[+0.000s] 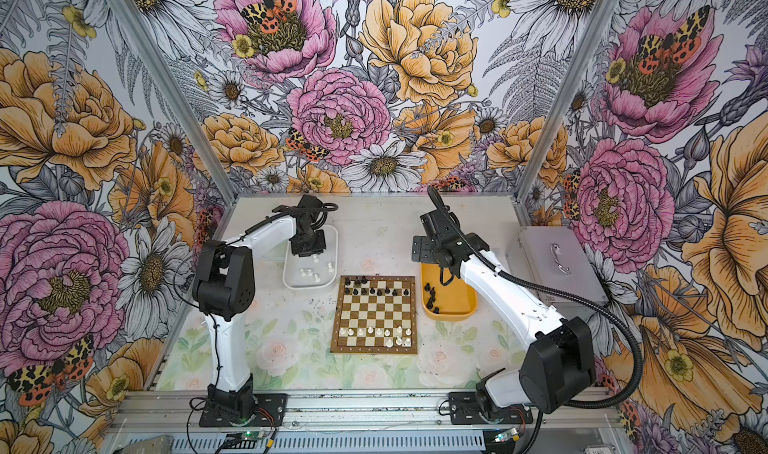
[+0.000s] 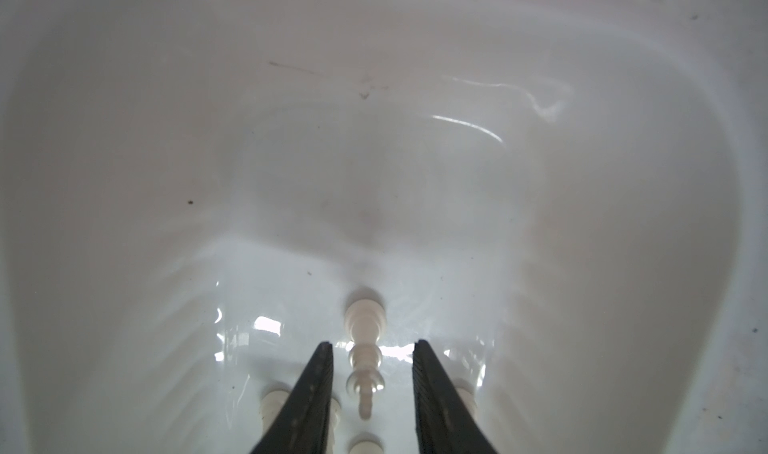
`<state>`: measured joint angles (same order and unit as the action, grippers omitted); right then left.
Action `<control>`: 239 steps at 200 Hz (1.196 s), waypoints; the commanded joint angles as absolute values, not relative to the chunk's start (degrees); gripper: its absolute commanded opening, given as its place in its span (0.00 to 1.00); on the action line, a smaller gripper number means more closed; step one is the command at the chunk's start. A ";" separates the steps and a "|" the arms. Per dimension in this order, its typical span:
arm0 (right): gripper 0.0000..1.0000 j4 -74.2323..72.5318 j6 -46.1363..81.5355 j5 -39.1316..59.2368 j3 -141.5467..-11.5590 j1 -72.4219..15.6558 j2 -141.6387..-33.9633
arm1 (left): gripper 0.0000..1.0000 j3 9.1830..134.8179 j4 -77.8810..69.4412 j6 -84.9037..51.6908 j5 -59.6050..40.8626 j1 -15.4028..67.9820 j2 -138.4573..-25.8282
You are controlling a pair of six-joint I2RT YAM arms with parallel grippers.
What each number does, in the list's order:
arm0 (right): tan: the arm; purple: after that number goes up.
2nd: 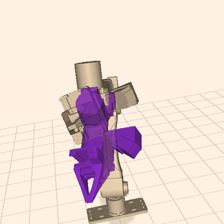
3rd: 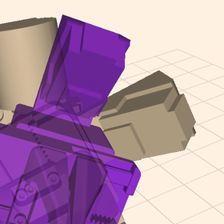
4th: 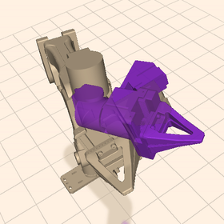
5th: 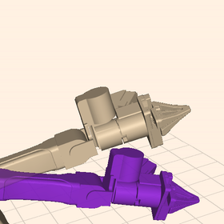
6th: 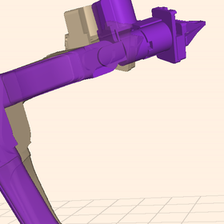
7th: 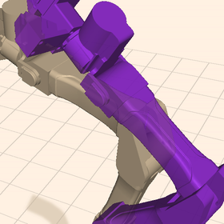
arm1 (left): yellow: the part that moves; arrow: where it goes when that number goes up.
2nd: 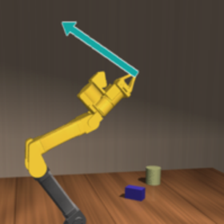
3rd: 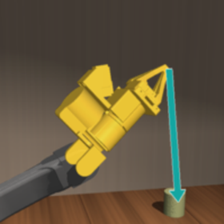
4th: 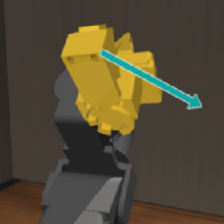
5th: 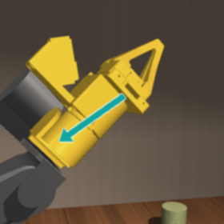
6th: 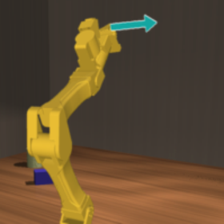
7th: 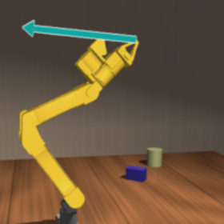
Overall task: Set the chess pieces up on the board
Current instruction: 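Lower the left gripper into the white tub and grasp a white piece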
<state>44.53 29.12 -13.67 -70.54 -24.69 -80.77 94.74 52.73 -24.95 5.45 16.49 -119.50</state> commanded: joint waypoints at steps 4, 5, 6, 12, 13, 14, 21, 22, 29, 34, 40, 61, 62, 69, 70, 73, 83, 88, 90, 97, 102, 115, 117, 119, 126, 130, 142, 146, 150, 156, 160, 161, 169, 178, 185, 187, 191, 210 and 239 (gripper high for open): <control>1.00 44.82 29.79 -14.85 -69.87 -24.57 -79.11 | 0.32 96.34 53.22 -24.00 5.14 16.55 -120.15; 1.00 44.82 29.84 -14.85 -69.87 -24.54 -79.11 | 0.32 96.34 53.24 -24.00 5.17 16.54 -120.15; 1.00 44.82 29.87 -14.85 -69.85 -24.57 -79.04 | 0.32 96.38 53.25 -24.00 5.13 16.53 -120.15; 1.00 44.82 29.82 -14.88 -69.85 -24.52 -79.02 | 0.32 96.29 53.31 -23.99 5.11 16.58 -120.15; 1.00 44.82 29.85 -14.86 -69.82 -24.52 -79.02 | 0.32 96.26 53.28 -23.99 5.11 16.60 -120.15; 1.00 44.82 29.87 -14.86 -69.80 -24.52 -79.01 | 0.32 96.25 53.27 -23.99 5.10 16.60 -120.15; 1.00 44.82 29.87 -14.85 -69.79 -24.52 -79.01 | 0.31 96.16 53.30 -24.00 5.15 16.61 -120.10; 1.00 44.82 29.88 -14.85 -69.79 -24.52 -79.01 | 0.31 96.16 53.32 -24.00 5.12 16.61 -120.08; 1.00 44.82 29.88 -14.85 -69.79 -24.52 -79.01 | 0.31 96.08 53.35 -24.00 5.12 16.57 -119.96; 1.00 44.82 29.88 -14.85 -69.79 -24.52 -78.99 | 0.31 96.02 53.35 -23.92 5.05 16.61 -119.96; 1.00 44.82 29.88 -14.92 -69.79 -24.52 -79.01 | 0.31 95.98 53.35 -23.91 5.11 16.61 -119.92; 1.00 44.82 29.97 -15.00 -69.63 -24.52 -78.93 | 0.30 95.91 53.31 -23.73 5.27 16.61 -120.13; 1.00 44.82 29.97 -14.97 -69.62 -24.57 -78.93 | 0.30 95.90 53.33 -23.73 5.32 16.61 -120.14; 1.00 44.82 29.94 -14.94 -69.61 -24.52 -78.84 | 0.29 95.96 53.29 -23.73 5.39 16.53 -120.23; 1.00 44.82 29.94 -14.94 -69.61 -24.52 -78.84 | 0.29 95.97 53.28 -23.73 5.42 16.53 -120.19; 1.00 44.82 29.97 -14.86 -69.61 -24.53 -78.84 | 0.29 95.91 53.33 -23.74 5.37 16.52 -120.28; 1.00 44.82 30.01 -14.79 -69.52 -24.53 -78.68 | 0.28 95.98 53.30 -23.74 5.36 16.52 -120.40; 1.00 44.82 30.05 -14.90 -69.44 -24.59 -78.54 | 0.28 95.98 53.34 -23.69 5.47 16.53 -120.49; 1.00 44.82 29.99 -14.93 -69.43 -24.54 -78.50 | 0.28 96.04 53.30 -23.68 5.39 16.61 -120.50; 0.99 44.82 30.00 -15.02 -69.35 -24.53 -78.40 | 0.27 95.98 53.35 -23.56 5.36 16.52 -120.48; 1.00 44.84 30.06 -15.03 -69.26 -24.52 -78.25 | 0.27 96.02 53.35 -23.55 5.36 16.52 -120.47; 1.00 44.82 30.10 -15.07 -69.08 -24.52 -78.06 | 0.26 95.89 53.35 -23.50 5.46 16.51 -120.38; 1.00 44.82 30.13 -15.08 -69.04 -24.52 -78.01 | 0.25 95.84 53.35 -23.54 5.45 16.48 -120.38; 1.00 44.85 30.20 -15.08 -69.00 -24.52 -77.96 | 0.25 95.86 53.39 -23.53 5.56 16.51 -120.40; 1.00 44.82 30.30 -15.03 -68.91 -24.52 -77.88 | 0.25 95.77 53.48 -23.39 5.67 16.44 -120.31; 1.00 44.82 30.31 -15.04 -68.91 -24.52 -77.83 | 0.25 95.76 53.52 -23.34 5.63 16.37 -120.32; 1.00 44.84 30.41 -15.03 -68.82 -24.55 -77.70 | 0.24 95.45 53.53 -23.20 5.80 16.44 -120.19; 1.00 44.83 30.44 -15.03 -68.82 -24.53 -77.71 | 0.24 95.37 53.53 -23.20 5.89 16.44 -120.21; 1.00 44.82 30.49 -15.07 -68.82 -24.53 -77.70 | 0.24 95.36 53.53 -23.20 5.90 16.35 -120.23; 1.00 44.82 30.49 -15.10 -68.76 -24.53 -77.64 | 0.24 95.27 53.53 -23.15 5.76 16.36 -120.22; 1.00 44.82 30.49 -15.12 -68.73 -24.54 -77.61 | 0.23 95.27 53.53 -23.12 5.74 16.35 -120.20; 1.00 44.82 30.45 -15.12 -68.73 -24.53 -77.61 | 0.23 95.27 53.53 -23.12 5.81 16.35 -120.22; 1.00 44.82 30.49 -15.21 -68.65 -24.54 -77.48 | 0.23 95.24 53.53 -23.06 5.72 16.32 -120.21; 1.00 44.82 30.49 -15.21 -68.64 -24.59 -77.35 | 0.22 95.19 53.53 -23.03 5.83 16.35 -120.19; 1.00 44.82 30.49 -15.21 -68.62 -24.57 -77.26 | 0.21 95.29 53.53 -23.03 5.74 16.27 -120.14; 1.00 44.78 30.49 -15.16 -68.59 -24.54 -77.26 | 0.21 95.32 53.53 -23.03 5.76 16.20 -120.21; 1.00 44.82 30.49 -15.12 -68.56 -24.60 -77.17 | 0.21 95.28 53.53 -23.03 5.80 16.26 -120.17; 1.00 44.82 30.75 -15.20 -68.23 -24.61 -76.82 | 0.19 95.30 53.53 -22.80 5.89 16.27 -120.22; 1.00 44.82 31.06 -15.21 -67.85 -24.61 -76.41 | 0.17 95.38 53.53 -22.63 5.77 16.09 -120.34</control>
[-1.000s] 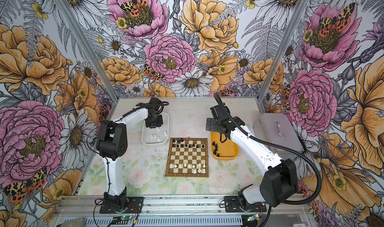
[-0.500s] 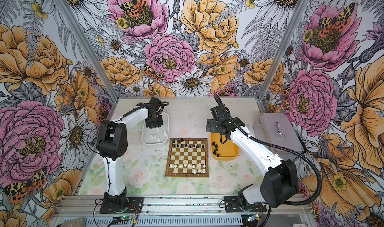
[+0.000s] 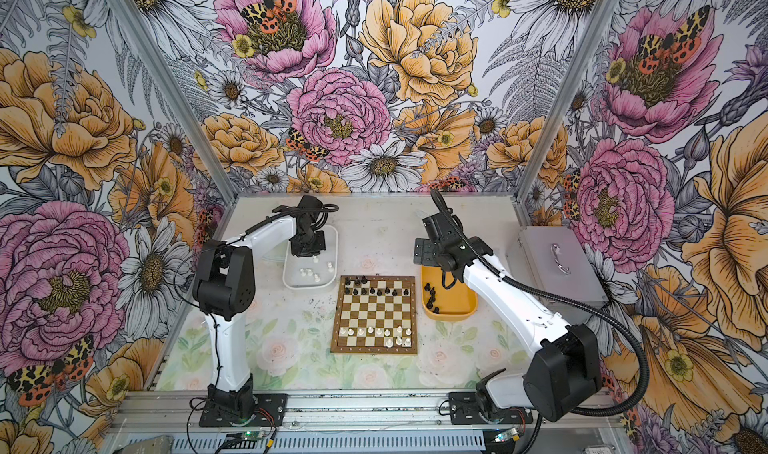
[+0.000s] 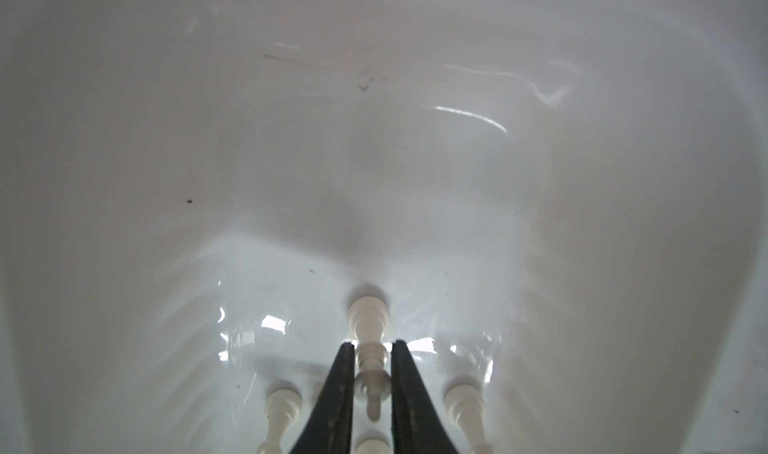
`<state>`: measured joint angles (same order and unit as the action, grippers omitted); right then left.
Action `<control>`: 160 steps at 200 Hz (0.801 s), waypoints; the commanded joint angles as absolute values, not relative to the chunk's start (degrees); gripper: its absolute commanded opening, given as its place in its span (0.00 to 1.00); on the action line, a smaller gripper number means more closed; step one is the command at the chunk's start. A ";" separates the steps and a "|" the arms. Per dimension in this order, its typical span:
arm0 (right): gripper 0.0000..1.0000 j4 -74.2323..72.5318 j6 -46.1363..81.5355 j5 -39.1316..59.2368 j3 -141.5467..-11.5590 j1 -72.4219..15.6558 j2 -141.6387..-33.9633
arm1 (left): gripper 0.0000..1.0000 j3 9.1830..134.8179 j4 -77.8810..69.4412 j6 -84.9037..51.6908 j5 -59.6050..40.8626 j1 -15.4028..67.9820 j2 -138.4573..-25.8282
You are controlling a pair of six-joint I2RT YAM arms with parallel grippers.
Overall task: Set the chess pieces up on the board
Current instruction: 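Lower the left gripper into the white tub and grasp a white piece, then lift the white piece and carry it with the left gripper toward the board's near edge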
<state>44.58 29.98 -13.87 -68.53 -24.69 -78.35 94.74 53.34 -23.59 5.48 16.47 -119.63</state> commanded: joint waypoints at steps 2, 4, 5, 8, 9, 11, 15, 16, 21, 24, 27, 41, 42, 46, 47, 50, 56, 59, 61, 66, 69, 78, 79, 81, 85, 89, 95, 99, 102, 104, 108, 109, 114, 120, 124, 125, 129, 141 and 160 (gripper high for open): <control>1.00 44.82 31.10 -15.21 -67.83 -24.61 -76.39 | 0.17 95.37 53.53 -22.60 5.79 16.08 -120.37; 1.00 44.82 31.11 -15.21 -67.85 -24.61 -76.38 | 0.16 95.36 53.53 -22.55 5.73 16.08 -120.40; 1.00 44.82 31.07 -15.21 -67.85 -24.61 -76.38 | 0.16 95.36 53.53 -22.52 5.72 16.04 -120.36; 1.00 44.82 31.17 -15.21 -67.85 -24.61 -76.33 | 0.16 95.36 53.53 -22.57 5.71 16.06 -120.36; 1.00 44.87 31.14 -15.21 -67.85 -24.61 -76.31 | 0.16 95.36 53.53 -22.53 5.71 16.07 -120.39; 1.00 44.85 31.13 -15.21 -67.85 -24.61 -76.34 | 0.16 95.30 53.53 -22.51 5.76 16.04 -120.29; 1.00 44.83 31.20 -15.21 -67.85 -24.61 -76.29 | 0.16 95.27 53.53 -22.51 5.78 15.95 -120.21; 1.00 44.82 31.20 -15.25 -67.85 -24.61 -76.29 | 0.16 95.27 53.53 -22.50 5.75 15.98 -120.22; 1.00 44.82 31.16 -15.21 -67.85 -24.61 -76.25 | 0.16 95.35 53.58 -22.41 5.74 16.00 -120.16; 1.00 44.82 31.13 -15.21 -67.92 -24.61 -76.21 | 0.16 95.29 53.61 -22.41 5.72 16.00 -120.06; 1.00 44.82 31.19 -15.21 -67.94 -24.61 -76.20 | 0.16 95.28 53.61 -22.39 5.67 15.92 -120.01; 1.00 44.82 31.29 -15.21 -68.03 -24.61 -76.19 | 0.15 95.32 53.87 -22.24 5.73 15.87 -119.58; 1.00 44.82 31.24 -15.21 -68.03 -24.61 -76.20 | 0.15 95.29 53.88 -22.24 5.72 15.89 -119.56; 1.00 44.82 31.28 -15.21 -68.10 -24.68 -76.20 | 0.14 95.28 53.88 -22.24 5.75 15.91 -119.40; 1.00 44.82 31.29 -15.21 -68.11 -24.69 -76.20 | 0.14 95.32 53.88 -22.20 5.77 15.95 -119.29; 1.00 44.82 31.24 -15.16 -68.19 -24.70 -76.21 | 0.14 95.32 53.88 -22.15 5.91 15.91 -119.17; 1.00 44.83 31.25 -15.12 -68.27 -24.70 -76.30 | 0.14 95.33 53.88 -22.08 5.76 15.91 -118.98; 1.00 44.85 31.21 -15.12 -68.35 -24.70 -76.29 | 0.14 95.30 53.88 -22.06 5.67 15.86 -118.84; 1.00 44.83 31.20 -15.12 -68.37 -24.76 -76.29 | 0.14 95.35 53.99 -22.06 5.68 15.83 -118.79; 1.00 44.82 31.12 -15.12 -68.53 -24.78 -76.29 | 0.12 95.31 53.98 -22.06 5.67 15.83 -118.48; 1.00 44.82 31.16 -15.12 -68.60 -24.79 -76.35 | 0.12 95.30 53.97 -22.06 5.56 15.82 -118.41; 1.00 44.82 31.13 -15.03 -68.81 -24.87 -76.44 | 0.11 95.36 54.05 -22.01 5.60 15.83 -117.99; 1.00 44.82 31.12 -15.03 -68.86 -24.87 -76.45 | 0.11 95.36 54.05 -21.99 5.66 15.82 -117.92; 1.00 44.82 31.14 -15.03 -68.89 -24.92 -76.48 | 0.11 95.36 54.12 -22.02 5.57 15.82 -117.79; 1.00 44.85 31.16 -15.03 -69.03 -24.96 -76.47 | 0.11 95.36 54.14 -21.98 5.50 15.89 -117.58; 1.00 44.83 31.03 -15.03 -69.08 -25.03 -76.55 | 0.11 95.42 54.22 -21.97 5.39 15.90 -117.36; 1.00 44.82 31.03 -15.03 -69.29 -25.11 -76.63 | 0.11 95.37 54.31 -21.90 5.36 15.91 -116.96; 1.00 44.82 30.92 -15.03 -69.39 -25.14 -76.72 | 0.11 95.37 54.32 -21.84 5.41 15.98 -116.63; 1.00 44.82 30.92 -15.03 -69.55 -25.20 -76.84 | 0.11 95.40 54.32 -21.80 5.37 15.92 -116.44; 1.00 44.82 30.91 -15.03 -69.59 -25.22 -76.84 | 0.11 95.41 54.32 -21.80 5.36 15.91 -116.28; 1.00 44.82 30.82 -15.03 -69.67 -25.30 -76.82 | 0.11 95.29 54.38 -21.75 5.43 15.93 -115.99; 1.00 44.82 30.79 -15.03 -69.69 -25.31 -76.82 | 0.11 95.28 54.39 -21.73 5.44 15.92 -115.91; 1.00 44.82 30.85 -15.03 -69.85 -25.39 -76.90 | 0.11 95.35 54.40 -21.64 5.42 15.91 -115.48; 1.00 44.87 30.80 -15.03 -70.02 -25.53 -76.99 | 0.11 95.30 54.49 -21.56 5.49 15.92 -115.07; 1.00 44.87 30.81 -15.03 -70.12 -25.57 -76.99 | 0.11 95.34 54.57 -21.48 5.47 15.83 -114.69; 1.00 44.85 30.79 -15.07 -70.17 -25.62 -76.99 | 0.11 95.35 54.57 -21.46 5.46 15.82 -114.61; 1.00 44.83 30.81 -15.11 -70.30 -25.73 -77.07 | 0.11 95.40 54.58 -21.38 5.47 15.81 -114.25; 1.00 44.82 30.85 -15.18 -70.61 -25.92 -77.01 | 0.11 95.62 54.88 -21.23 5.49 15.80 -113.23; 1.00 44.82 30.76 -15.38 -71.09 -26.36 -76.93 | 0.11 96.50 55.52 -20.93 5.36 15.86 -111.36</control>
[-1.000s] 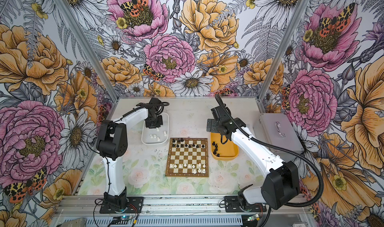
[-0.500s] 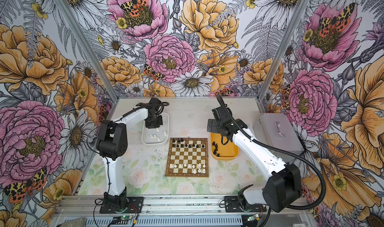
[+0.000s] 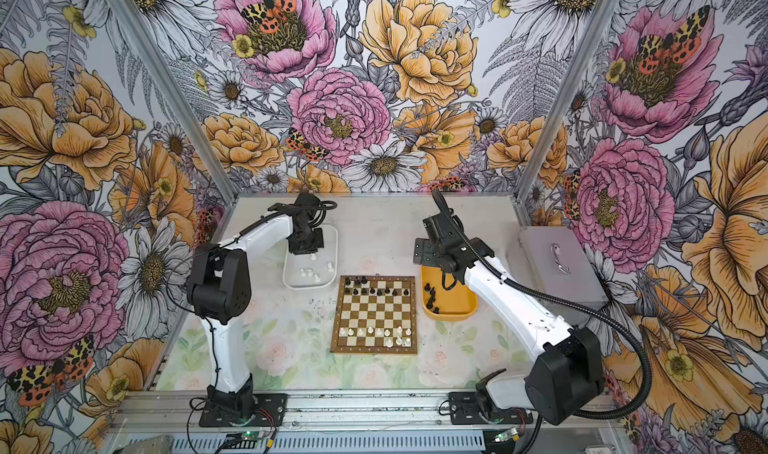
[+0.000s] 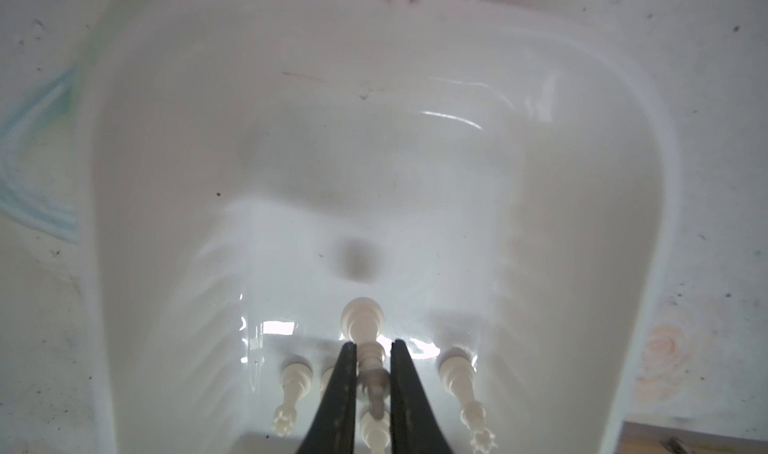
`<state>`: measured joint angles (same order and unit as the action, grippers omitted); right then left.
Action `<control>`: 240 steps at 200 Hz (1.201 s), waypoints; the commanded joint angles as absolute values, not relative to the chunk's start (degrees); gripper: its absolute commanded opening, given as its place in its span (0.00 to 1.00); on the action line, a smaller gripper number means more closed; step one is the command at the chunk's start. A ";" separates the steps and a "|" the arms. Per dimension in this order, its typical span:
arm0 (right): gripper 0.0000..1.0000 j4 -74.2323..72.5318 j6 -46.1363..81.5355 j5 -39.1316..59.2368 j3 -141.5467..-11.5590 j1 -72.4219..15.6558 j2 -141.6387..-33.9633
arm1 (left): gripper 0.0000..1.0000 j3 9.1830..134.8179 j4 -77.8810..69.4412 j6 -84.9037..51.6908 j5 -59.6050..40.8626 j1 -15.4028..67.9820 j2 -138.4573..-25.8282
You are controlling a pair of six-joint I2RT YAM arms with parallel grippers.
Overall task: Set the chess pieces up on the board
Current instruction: 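Lift the white piece and carry it with the left gripper toward the board's near edge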
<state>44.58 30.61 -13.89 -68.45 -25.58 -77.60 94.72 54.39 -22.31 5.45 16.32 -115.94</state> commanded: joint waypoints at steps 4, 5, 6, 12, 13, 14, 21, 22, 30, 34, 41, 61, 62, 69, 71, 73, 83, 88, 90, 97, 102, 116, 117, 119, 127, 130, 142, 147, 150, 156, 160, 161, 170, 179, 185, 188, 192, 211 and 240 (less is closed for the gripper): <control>1.00 44.90 30.68 -15.46 -71.18 -26.41 -76.84 | 0.11 96.66 55.69 -20.92 5.43 15.83 -110.93; 0.99 44.91 30.68 -15.51 -71.25 -26.44 -76.82 | 0.11 96.71 55.71 -20.92 5.39 15.83 -110.79; 0.99 44.91 30.68 -15.51 -71.25 -26.44 -76.82 | 0.11 96.74 55.76 -20.87 5.33 15.91 -110.72; 1.00 44.96 30.63 -15.64 -71.33 -26.54 -76.76 | 0.10 97.00 55.94 -20.90 5.20 15.82 -110.12; 1.00 44.98 30.65 -15.68 -71.39 -26.59 -76.74 | 0.10 97.10 55.96 -20.91 5.19 15.82 -109.95; 1.00 45.03 30.62 -15.71 -71.42 -26.61 -76.69 | 0.10 97.11 56.02 -20.87 5.19 15.86 -109.82; 1.00 45.16 30.60 -15.96 -71.52 -26.76 -76.56 | 0.10 97.36 56.36 -20.90 5.11 16.02 -109.11; 1.00 45.17 30.60 -15.98 -71.53 -26.78 -76.51 | 0.10 97.37 56.39 -20.86 5.01 16.01 -109.00; 1.00 45.28 30.65 -16.16 -71.62 -26.96 -76.30 | 0.10 97.59 56.66 -20.92 4.89 16.15 -108.07; 1.00 45.41 30.66 -16.25 -71.63 -27.05 -76.25 | 0.10 97.49 56.69 -20.98 4.86 16.24 -107.55; 1.00 45.61 30.66 -16.48 -71.63 -27.28 -76.01 | 0.10 97.43 56.78 -21.10 4.59 16.49 -106.60; 1.00 46.20 30.37 -17.37 -71.38 -27.85 -75.09 | 0.10 96.86 56.80 -21.74 3.90 17.67 -103.84; 1.00 46.22 30.35 -17.43 -71.33 -27.90 -75.03 | 0.10 96.81 56.79 -21.77 3.97 17.76 -103.29; 1.00 46.47 30.40 -17.64 -71.12 -28.01 -74.61 | 0.10 96.60 56.80 -22.09 3.96 18.45 -101.84; 1.00 46.49 30.30 -17.73 -71.04 -28.03 -74.48 | 0.10 96.48 56.78 -22.22 3.96 18.70 -101.62; 1.00 46.56 30.29 -17.75 -70.98 -28.04 -74.34 | 0.10 96.43 56.78 -22.39 3.96 18.89 -101.32; 1.00 46.90 30.28 -17.68 -70.71 -28.08 -73.61 | 0.10 96.01 56.84 -23.06 3.99 20.16 -99.82; 1.00 46.98 30.13 -17.58 -70.51 -28.12 -73.22 | 0.10 95.78 56.78 -23.61 4.19 20.86 -98.98; 1.00 47.01 30.10 -17.51 -70.45 -28.12 -73.04 | 0.09 95.62 56.78 -23.83 4.26 21.14 -98.64; 1.00 47.08 29.83 -17.33 -70.23 -28.12 -72.59 | 0.10 95.22 56.78 -24.68 4.61 22.29 -97.47; 1.00 47.11 29.64 -17.23 -70.07 -28.12 -72.36 | 0.10 94.98 56.78 -25.22 4.74 23.16 -96.59; 1.00 47.35 29.20 -16.85 -69.70 -28.12 -71.85 | 0.10 93.81 56.78 -26.90 6.28 25.64 -94.22; 1.00 47.36 29.15 -16.78 -69.70 -28.12 -71.87 | 0.10 93.71 56.78 -27.07 6.39 25.96 -94.00; 1.00 47.39 29.11 -16.67 -69.63 -28.12 -71.74 | 0.10 93.45 56.78 -27.36 6.54 26.22 -93.64; 1.00 47.55 29.09 -16.21 -69.24 -28.12 -71.39 | 0.10 92.64 56.78 -28.52 7.24 27.69 -92.17; 1.00 47.55 29.09 -16.03 -69.11 -28.12 -71.15 | 0.10 92.42 56.78 -29.01 7.42 28.26 -91.59; 1.00 47.57 29.00 -15.11 -68.12 -28.12 -70.11 | 0.10 90.78 56.78 -31.13 8.56 30.31 -89.47; 1.00 47.67 29.00 -14.67 -67.75 -28.12 -69.43 | 0.10 90.08 56.78 -32.21 9.26 31.31 -88.45; 1.00 47.76 29.00 -14.49 -67.54 -28.12 -69.06 | 0.10 89.56 56.73 -32.82 9.78 31.98 -87.83; 1.00 48.09 29.00 -14.10 -67.07 -28.12 -68.19 | 0.10 88.69 56.78 -34.09 10.64 33.25 -86.63; 1.00 48.36 29.09 -13.80 -66.78 -28.12 -67.58 | 0.10 88.02 56.78 -34.92 11.44 34.15 -85.91; 1.00 48.39 29.09 -13.76 -66.70 -28.12 -67.41 | 0.10 87.87 56.78 -35.04 11.52 34.48 -85.71; 1.00 49.34 29.34 -13.06 -66.24 -28.12 -65.83 | 0.10 86.28 56.79 -37.27 13.66 36.28 -84.01; 1.00 50.27 29.68 -12.47 -65.64 -28.12 -63.94 | 0.10 84.59 56.78 -39.53 14.44 38.01 -82.44; 1.00 50.81 29.71 -12.08 -65.06 -28.12 -62.57 | 0.10 83.46 56.78 -41.07 15.09 39.38 -81.39; 1.00 51.14 29.72 -11.93 -64.78 -28.12 -61.88 | 0.10 82.88 56.78 -41.65 15.58 40.17 -80.95; 1.00 51.59 29.69 -11.79 -64.36 -28.12 -60.97 | 0.10 82.18 56.78 -42.52 16.26 41.22 -80.31; 1.00 54.57 29.46 -11.62 -62.94 -28.12 -56.79 | 0.10 78.62 56.87 -47.48 18.29 46.00 -77.72; 1.00 59.86 29.66 -11.78 -62.23 -28.12 -51.97 | 0.10 74.32 56.95 -54.40 21.24 54.34 -75.36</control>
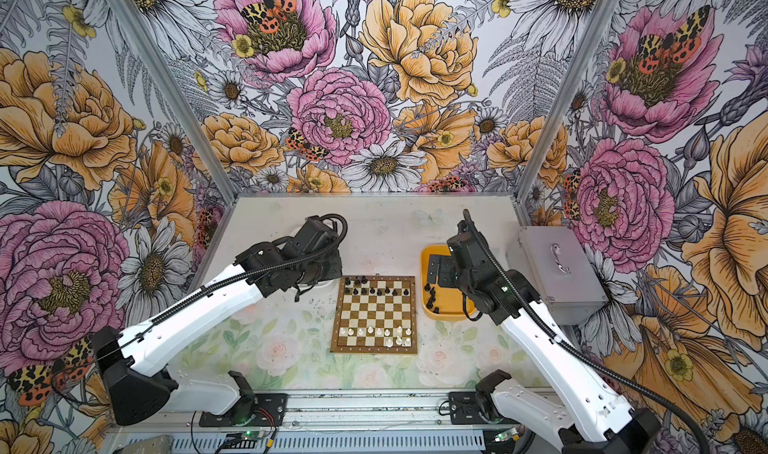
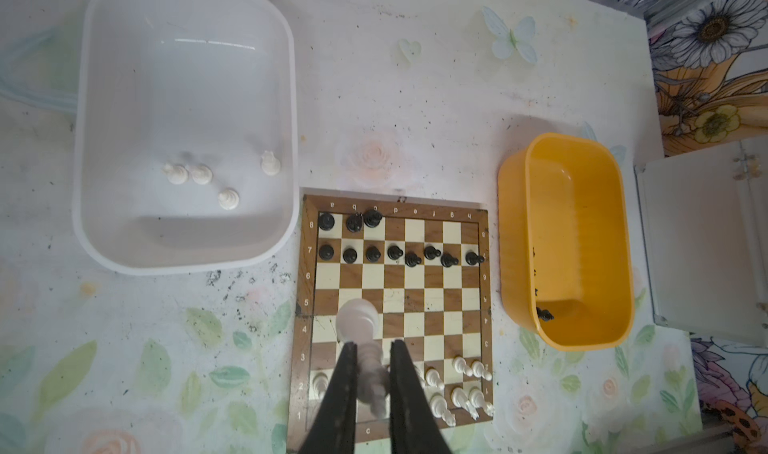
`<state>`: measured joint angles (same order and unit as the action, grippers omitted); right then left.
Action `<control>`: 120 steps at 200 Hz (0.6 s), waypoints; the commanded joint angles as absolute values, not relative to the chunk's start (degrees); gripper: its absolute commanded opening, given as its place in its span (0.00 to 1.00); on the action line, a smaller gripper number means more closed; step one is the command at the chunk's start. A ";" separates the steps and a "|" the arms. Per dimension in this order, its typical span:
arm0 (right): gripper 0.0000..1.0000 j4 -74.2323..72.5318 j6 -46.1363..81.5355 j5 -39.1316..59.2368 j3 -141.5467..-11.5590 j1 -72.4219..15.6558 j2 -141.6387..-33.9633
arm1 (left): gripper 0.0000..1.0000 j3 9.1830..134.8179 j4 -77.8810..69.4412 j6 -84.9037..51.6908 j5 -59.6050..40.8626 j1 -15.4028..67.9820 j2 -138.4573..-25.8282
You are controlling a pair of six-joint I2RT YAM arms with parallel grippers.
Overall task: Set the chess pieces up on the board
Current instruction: 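Lift the white piece and carry it with the left gripper toward the board's near edge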
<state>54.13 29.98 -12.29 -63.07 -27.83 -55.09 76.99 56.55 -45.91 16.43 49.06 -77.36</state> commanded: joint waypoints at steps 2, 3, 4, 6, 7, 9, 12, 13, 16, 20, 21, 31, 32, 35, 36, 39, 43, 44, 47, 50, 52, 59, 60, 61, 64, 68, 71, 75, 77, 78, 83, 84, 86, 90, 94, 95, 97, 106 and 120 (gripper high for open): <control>1.00 60.19 29.72 -11.78 -62.27 -28.12 -51.71 | 0.10 74.06 56.95 -54.75 21.26 54.85 -75.29; 1.00 60.33 29.71 -11.78 -62.29 -28.12 -51.61 | 0.10 73.99 56.95 -54.97 21.27 55.11 -75.22; 1.00 60.53 29.80 -11.78 -62.30 -28.12 -51.47 | 0.11 73.82 56.95 -55.13 21.31 55.33 -75.18; 1.00 60.88 29.86 -11.78 -62.31 -28.12 -51.25 | 0.11 73.58 56.95 -55.53 21.35 55.78 -75.09; 1.00 61.07 29.92 -11.73 -62.36 -28.12 -51.16 | 0.10 73.44 57.00 -55.71 21.35 56.01 -75.07; 1.00 61.43 30.00 -11.70 -62.39 -28.12 -50.98 | 0.10 73.18 57.03 -55.98 21.42 56.52 -75.07; 1.00 61.96 30.14 -11.69 -62.40 -28.12 -50.65 | 0.10 72.90 57.08 -56.71 21.52 57.18 -74.94; 1.00 62.14 30.19 -11.69 -62.45 -28.12 -50.59 | 0.10 72.75 57.11 -56.88 21.57 57.46 -74.91; 1.00 62.55 30.33 -11.71 -62.48 -28.12 -50.26 | 0.10 72.43 57.13 -57.33 21.68 58.17 -74.82; 1.00 63.02 30.52 -11.54 -62.49 -28.12 -49.79 | 0.10 72.03 57.21 -57.92 21.79 58.96 -74.72; 1.00 63.15 30.51 -11.53 -62.49 -28.12 -49.64 | 0.10 71.92 57.21 -58.14 21.84 59.23 -74.71; 1.00 63.92 30.99 -11.19 -62.20 -28.12 -48.11 | 0.10 70.98 57.30 -59.46 22.42 61.41 -74.53; 1.00 63.99 31.01 -11.18 -62.17 -28.12 -48.01 | 0.10 70.87 57.30 -59.61 22.51 61.51 -74.53; 1.00 64.18 31.05 -11.04 -62.00 -28.12 -47.69 | 0.10 70.69 57.38 -60.03 22.69 62.17 -74.53; 1.00 64.22 31.08 -11.01 -61.94 -28.12 -47.53 | 0.10 70.54 57.39 -60.16 22.77 62.33 -74.53; 1.00 64.34 31.20 -10.87 -61.76 -28.17 -46.71 | 0.10 70.15 57.36 -60.58 22.92 62.98 -74.53; 1.00 64.54 31.43 -10.75 -61.52 -28.13 -46.04 | 0.10 69.74 57.35 -61.11 23.10 63.62 -74.53; 1.00 64.61 31.45 -10.78 -61.48 -28.13 -45.91 | 0.10 69.63 57.37 -61.27 23.15 63.85 -74.58; 1.00 64.71 31.61 -10.67 -61.26 -28.14 -45.37 | 0.10 69.36 57.39 -61.56 23.26 64.34 -74.66; 1.00 64.88 31.76 -10.56 -61.10 -28.13 -45.01 | 0.10 69.22 57.37 -61.92 23.33 64.92 -74.74; 1.00 65.04 31.80 -10.51 -60.98 -28.13 -44.76 | 0.10 69.05 57.39 -62.13 23.39 65.18 -74.83; 1.00 65.45 32.02 -10.25 -60.68 -28.15 -43.93 | 0.11 68.56 57.39 -62.60 23.50 66.25 -75.22; 1.00 65.55 32.05 -10.22 -60.62 -28.14 -43.85 | 0.10 68.47 57.39 -62.68 23.53 66.44 -75.27; 1.00 65.55 32.05 -10.22 -60.62 -28.14 -43.85 | 0.10 68.42 57.39 -62.71 23.54 66.53 -75.34; 1.00 65.82 32.14 -10.15 -60.55 -28.13 -43.46 | 0.10 68.21 57.39 -62.94 23.55 67.02 -75.54; 1.00 66.12 32.29 -10.19 -60.41 -28.13 -43.16 | 0.10 67.99 57.32 -63.20 23.63 67.28 -75.85; 1.00 66.37 32.34 -10.22 -60.41 -28.17 -42.97 | 0.10 67.80 57.31 -63.38 23.71 67.73 -76.11; 1.00 66.57 32.42 -10.22 -60.31 -28.13 -42.66 | 0.11 67.66 57.30 -63.57 23.79 68.18 -76.46; 1.00 66.65 32.38 -10.25 -60.34 -28.13 -42.53 | 0.11 67.56 57.30 -63.62 23.81 68.44 -76.60; 1.00 66.72 32.41 -10.18 -60.32 -28.13 -42.49 | 0.11 67.53 57.30 -63.67 23.82 68.50 -76.75; 0.99 66.92 32.38 -10.11 -60.30 -28.15 -42.29 | 0.11 67.53 57.30 -63.80 23.82 68.98 -77.39; 0.99 66.99 32.41 -10.11 -60.34 -28.18 -42.24 | 0.11 67.51 57.30 -63.80 23.82 69.07 -77.50; 1.00 67.04 32.36 -10.15 -60.37 -28.14 -42.16 | 0.11 67.57 57.28 -63.74 23.82 69.19 -77.76; 1.00 67.26 32.42 -10.21 -60.46 -28.13 -42.04 | 0.12 67.67 57.22 -63.72 23.82 69.44 -78.27; 1.00 67.44 32.42 -10.20 -60.68 -28.16 -41.94 | 0.12 67.93 57.22 -63.57 23.74 69.76 -78.88; 1.00 67.52 32.43 -10.20 -60.71 -28.19 -41.93 | 0.12 67.93 57.22 -63.56 23.74 69.82 -78.99; 1.00 67.57 32.43 -10.20 -60.79 -28.16 -41.88 | 0.12 67.98 57.22 -63.48 23.67 69.84 -79.25; 1.00 67.91 32.43 -10.20 -61.19 -28.17 -41.74 | 0.13 68.55 57.22 -63.24 23.56 70.59 -80.47; 1.00 68.41 32.43 -10.43 -61.80 -28.19 -41.58 | 0.15 69.18 57.13 -62.78 23.35 71.32 -82.04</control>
<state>66.70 31.75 -10.61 -60.58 -27.83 -41.89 68.14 57.19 -61.65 21.91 70.11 -79.66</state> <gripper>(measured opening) 0.995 0.142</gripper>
